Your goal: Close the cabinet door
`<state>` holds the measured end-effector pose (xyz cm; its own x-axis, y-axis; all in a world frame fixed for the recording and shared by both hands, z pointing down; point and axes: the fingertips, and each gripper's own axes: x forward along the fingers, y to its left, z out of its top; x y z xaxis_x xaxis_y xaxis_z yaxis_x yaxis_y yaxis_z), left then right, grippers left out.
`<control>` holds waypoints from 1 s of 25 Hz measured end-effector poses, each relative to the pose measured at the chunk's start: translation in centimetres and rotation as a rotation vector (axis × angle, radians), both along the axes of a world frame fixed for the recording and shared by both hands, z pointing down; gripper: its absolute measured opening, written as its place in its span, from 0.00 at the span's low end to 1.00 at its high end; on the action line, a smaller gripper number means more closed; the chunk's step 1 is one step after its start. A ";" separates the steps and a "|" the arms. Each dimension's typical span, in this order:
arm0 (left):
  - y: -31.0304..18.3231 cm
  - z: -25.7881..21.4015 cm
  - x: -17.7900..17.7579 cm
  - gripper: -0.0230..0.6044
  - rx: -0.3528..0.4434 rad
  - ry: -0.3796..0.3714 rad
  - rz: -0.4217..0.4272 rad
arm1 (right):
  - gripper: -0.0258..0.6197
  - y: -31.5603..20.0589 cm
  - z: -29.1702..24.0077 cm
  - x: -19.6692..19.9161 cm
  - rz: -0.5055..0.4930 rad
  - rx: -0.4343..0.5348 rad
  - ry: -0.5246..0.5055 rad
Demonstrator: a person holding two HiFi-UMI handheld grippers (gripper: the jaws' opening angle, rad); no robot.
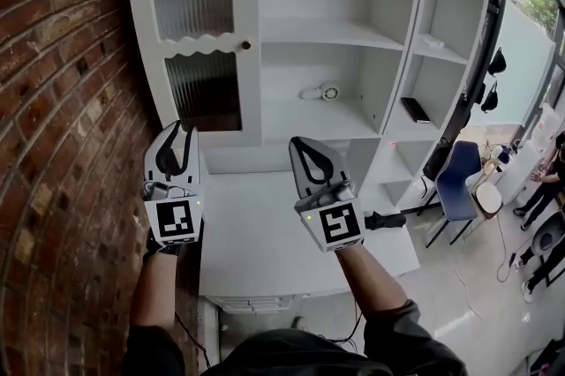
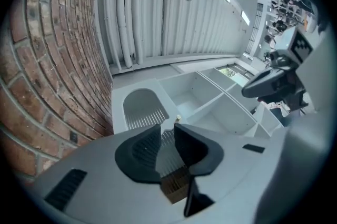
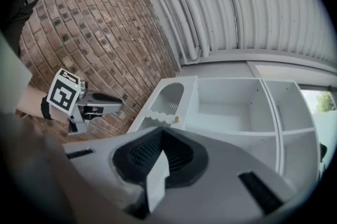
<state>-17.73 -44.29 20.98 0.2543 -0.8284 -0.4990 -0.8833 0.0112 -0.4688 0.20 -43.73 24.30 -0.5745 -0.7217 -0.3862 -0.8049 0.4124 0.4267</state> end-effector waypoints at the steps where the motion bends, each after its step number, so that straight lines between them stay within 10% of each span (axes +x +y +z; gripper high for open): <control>1: 0.8 0.3 -0.3 0.16 0.002 -0.001 0.004 | 0.04 0.3 -0.3 -0.7 -0.009 0.008 0.003; 25: 7.9 3.7 -3.3 0.04 -0.046 0.076 0.070 | 0.04 4.7 -0.4 -6.0 -0.075 0.032 -0.007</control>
<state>-21.00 -36.37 24.66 0.2749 -0.8327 -0.4806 -0.9143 -0.0718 -0.3986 -5.79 -39.05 23.92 -0.6238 -0.6641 -0.4121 -0.7752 0.4580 0.4351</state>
